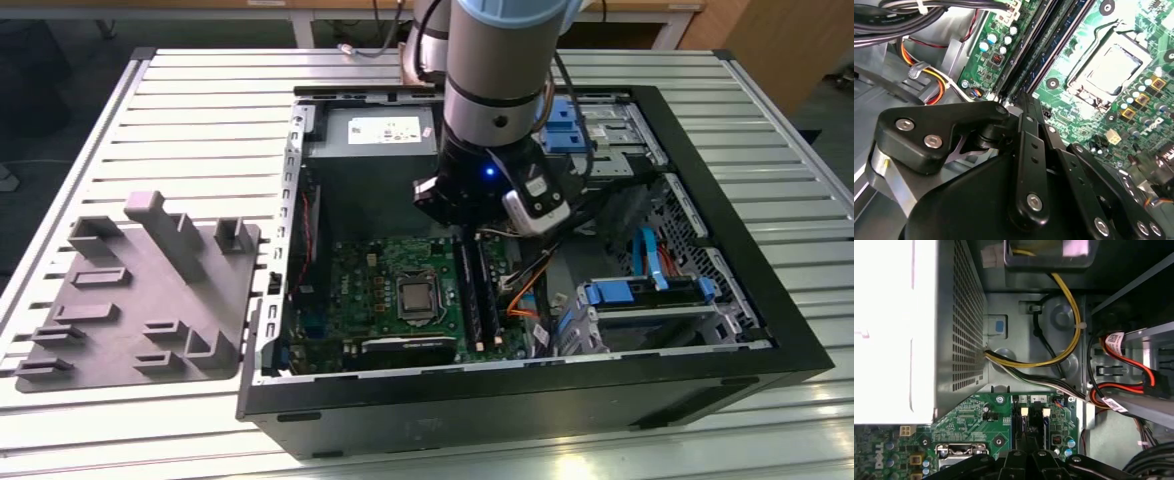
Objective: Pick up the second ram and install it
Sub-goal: 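Press down the second ram until it locks into place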
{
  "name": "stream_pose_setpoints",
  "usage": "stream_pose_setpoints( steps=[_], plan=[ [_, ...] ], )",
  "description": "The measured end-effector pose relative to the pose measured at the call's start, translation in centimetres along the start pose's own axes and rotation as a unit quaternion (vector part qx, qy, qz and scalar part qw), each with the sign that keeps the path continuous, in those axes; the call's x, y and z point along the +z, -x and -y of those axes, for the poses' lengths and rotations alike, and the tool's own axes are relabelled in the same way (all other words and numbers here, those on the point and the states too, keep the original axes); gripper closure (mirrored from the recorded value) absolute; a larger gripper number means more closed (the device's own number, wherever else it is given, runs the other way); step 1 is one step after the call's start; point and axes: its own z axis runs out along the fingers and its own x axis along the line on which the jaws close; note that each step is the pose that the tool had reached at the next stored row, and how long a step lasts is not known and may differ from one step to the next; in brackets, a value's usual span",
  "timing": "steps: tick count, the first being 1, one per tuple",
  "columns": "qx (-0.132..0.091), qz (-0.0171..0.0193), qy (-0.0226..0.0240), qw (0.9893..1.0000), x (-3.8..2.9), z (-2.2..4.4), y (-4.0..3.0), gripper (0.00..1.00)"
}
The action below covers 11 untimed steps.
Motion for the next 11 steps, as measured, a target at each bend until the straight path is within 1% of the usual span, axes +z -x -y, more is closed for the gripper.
stream_pose_setpoints(
  steps=[4,11],
  plan=[
    [0.0,0.0,-0.0002,1.0,-0.54,-0.02,0.01,0.89],
    [0.0,0.0,-0.0003,1.0,-0.59,0.0,0.01,0.89]
  ],
)
